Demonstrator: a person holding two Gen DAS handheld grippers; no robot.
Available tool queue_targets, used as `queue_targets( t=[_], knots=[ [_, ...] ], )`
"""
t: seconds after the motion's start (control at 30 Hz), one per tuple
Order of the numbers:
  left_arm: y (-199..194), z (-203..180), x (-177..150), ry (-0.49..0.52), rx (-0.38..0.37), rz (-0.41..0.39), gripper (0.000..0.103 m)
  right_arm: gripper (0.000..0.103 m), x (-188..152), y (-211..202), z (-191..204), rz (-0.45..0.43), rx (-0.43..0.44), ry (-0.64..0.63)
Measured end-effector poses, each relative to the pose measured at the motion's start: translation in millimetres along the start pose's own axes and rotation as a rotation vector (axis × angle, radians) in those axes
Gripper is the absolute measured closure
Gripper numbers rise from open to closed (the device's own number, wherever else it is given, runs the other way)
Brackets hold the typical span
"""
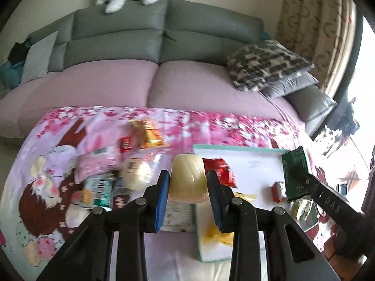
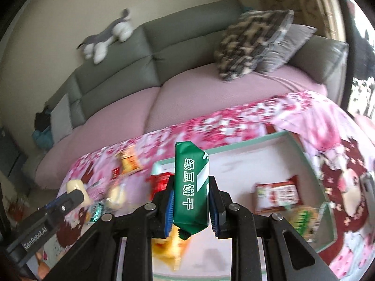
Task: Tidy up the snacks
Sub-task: 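Carry the yellow cup and green biscuit pack over the tray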
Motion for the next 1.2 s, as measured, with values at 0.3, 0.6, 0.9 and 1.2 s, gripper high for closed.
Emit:
queue_targets(
  t=[0.3,0.6,0.9,1.2],
  knots=[
    [29.4,-53.0,-10.2,0.115,-0.044,0.063,0.069,0.076,-3.9,3.6,-55.0,0.025,-0.064,0.087],
    [74.6,-81.3,-11.8,0.171,-0.053,0.136,0.069,0.076,-10.5,38.3,-65.1,0.078,-0.041,0.116],
    [100.5,-99.0,-9.9,0.205,-0.046,0.161,0.069,0.076,-11.8,52.7,-66.4,0.103,-0.051,0.102],
    [120.2,-105.5,-12.6,0.201,-0.047,0.187,0.068,0.076,-15.3,59.1,-73.7,0.120,-0.072,0.114]
  ],
)
Point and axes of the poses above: each gripper's, at about its wrist camera, not at the fingertips, and y roughly the way its jaws point, z to its left, x to its top, the point moved 9 cm from there along y, roughly the way its jaws point, and after that the axes turned 2 degrees about -y, right-handed, at the moved point
